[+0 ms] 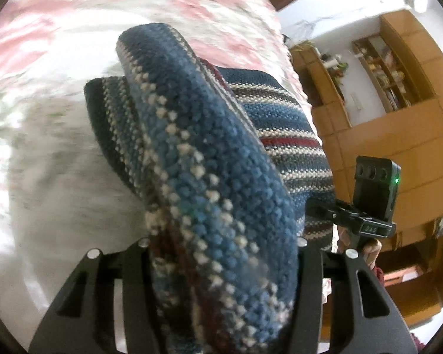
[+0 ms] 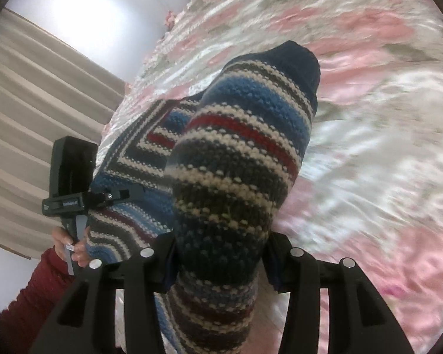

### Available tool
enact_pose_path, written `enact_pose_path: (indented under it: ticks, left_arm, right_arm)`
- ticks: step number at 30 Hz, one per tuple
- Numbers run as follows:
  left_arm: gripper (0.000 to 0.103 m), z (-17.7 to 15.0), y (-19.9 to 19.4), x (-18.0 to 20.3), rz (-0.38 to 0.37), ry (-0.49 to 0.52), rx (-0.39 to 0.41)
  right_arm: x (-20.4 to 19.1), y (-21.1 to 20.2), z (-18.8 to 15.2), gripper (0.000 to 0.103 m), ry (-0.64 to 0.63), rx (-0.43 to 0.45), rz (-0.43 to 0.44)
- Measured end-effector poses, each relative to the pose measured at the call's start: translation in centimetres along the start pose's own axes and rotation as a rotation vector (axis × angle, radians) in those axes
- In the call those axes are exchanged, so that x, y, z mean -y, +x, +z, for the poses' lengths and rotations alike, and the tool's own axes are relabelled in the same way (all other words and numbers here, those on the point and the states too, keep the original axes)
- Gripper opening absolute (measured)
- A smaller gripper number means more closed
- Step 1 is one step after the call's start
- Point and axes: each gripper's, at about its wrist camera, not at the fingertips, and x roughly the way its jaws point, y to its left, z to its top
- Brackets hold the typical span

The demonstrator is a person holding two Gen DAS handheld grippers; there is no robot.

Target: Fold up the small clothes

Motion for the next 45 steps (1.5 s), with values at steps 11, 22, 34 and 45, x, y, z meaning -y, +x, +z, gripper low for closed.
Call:
enact_pose_path:
  ticks: [11, 22, 34, 45]
  left_arm:
    - [0.048, -5.3, 7.2, 8.8, 0.028, 0.074, -0.023]
    - [0.052, -9.7, 14.1, 6.5, 0.099, 0.059, -0.036]
    - [0.065, -13.3, 10.3, 8.4, 0.235, 0.074, 0.037]
    - [0.063, -19.4, 7.5, 9.8, 0.376, 0.114, 0.089]
  right_arm:
    - [5.6, -8.0, -7.8, 0.047, 0.029, 0.022, -0.041]
    - [12.2, -4.6, -13.2, 0.052, 0.129, 0.021, -0.030]
    - [11.2, -7.2, -17.5, 0.076, 0.203, -0.004, -0.054]
    - [10.0, -8.2, -23.1, 0.029, 0.232, -0.016, -0.105]
